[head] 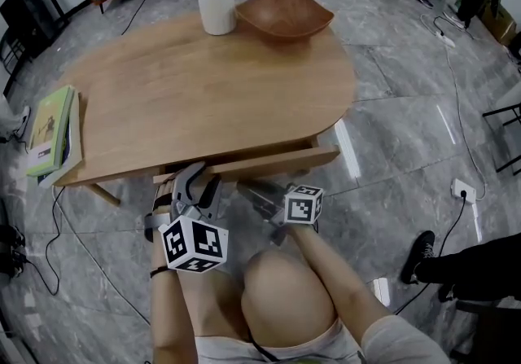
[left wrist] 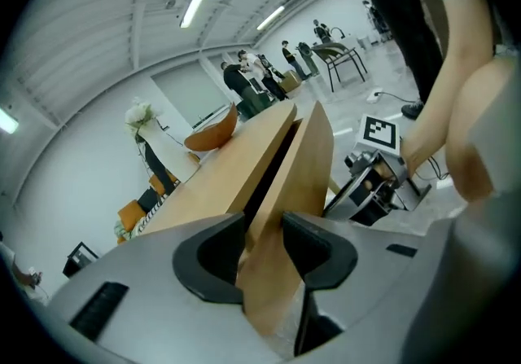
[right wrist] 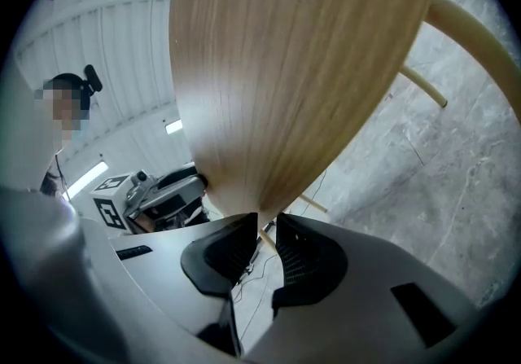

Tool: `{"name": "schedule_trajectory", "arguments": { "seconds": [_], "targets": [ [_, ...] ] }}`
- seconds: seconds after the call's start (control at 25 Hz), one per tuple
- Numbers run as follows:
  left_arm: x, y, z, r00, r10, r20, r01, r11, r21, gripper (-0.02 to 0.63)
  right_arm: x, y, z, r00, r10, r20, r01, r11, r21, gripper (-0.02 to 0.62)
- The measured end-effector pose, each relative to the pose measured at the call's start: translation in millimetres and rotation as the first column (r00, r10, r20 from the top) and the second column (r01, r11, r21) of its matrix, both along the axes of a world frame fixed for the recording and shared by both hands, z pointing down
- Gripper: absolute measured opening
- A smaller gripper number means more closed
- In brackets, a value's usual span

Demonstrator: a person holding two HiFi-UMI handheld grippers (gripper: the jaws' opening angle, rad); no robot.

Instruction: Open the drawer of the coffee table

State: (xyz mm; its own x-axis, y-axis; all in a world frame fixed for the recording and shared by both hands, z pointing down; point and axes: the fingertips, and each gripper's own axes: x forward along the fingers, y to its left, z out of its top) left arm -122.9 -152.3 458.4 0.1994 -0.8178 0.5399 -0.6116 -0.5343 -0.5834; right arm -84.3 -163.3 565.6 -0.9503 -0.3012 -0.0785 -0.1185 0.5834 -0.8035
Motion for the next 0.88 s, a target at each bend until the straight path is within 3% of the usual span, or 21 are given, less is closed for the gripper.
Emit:
{"name": "schedule_trajectory", "arguments": {
  "seconds": [0.2,0.32,0.44,0.52,0.64,0.76,0.88],
  "targets": [
    [2,1,3,0.992,0.055,0.111,-0.046,0.996,-0.079,0.138,0,2,1,0.999,-0.01,-0.037,0.011,1.0,0.027,0.078],
    [1,1,3,0.991,0.064,0.114,-0.05,0.992,-0.114,0.132,1,3,-1,0.995,-0.003,-0.103,0.01,0.997,0.076,0.078],
    [2,2,3,0.993,0.062,0.102,-0.051,0.993,-0.105,0.132,15,14,-3,0.98,0.016,-0.197,0.017,0.986,0.166,0.089],
    [3,1,3,0.993,0.062,0.098,-0.053,0.994,-0.096,0.132,31,22,-13,0.964,0.047,-0.261,0.027,0.962,0.271,0.089],
    [2,1,3,0.994,0.057,0.09,-0.049,0.995,-0.09,0.132,44,32,-52,0.939,0.095,-0.33,0.08,0.873,0.48,0.087],
    [1,1,2,0.995,0.051,0.083,-0.045,0.996,-0.076,0.132,40,42,-97,0.892,0.124,-0.436,0.221,0.721,0.657,0.089],
    [2,1,3,0.995,0.051,0.082,-0.046,0.997,-0.065,0.132,36,44,-122,0.8,0.215,-0.56,0.367,0.564,0.74,0.089]
  ]
}}
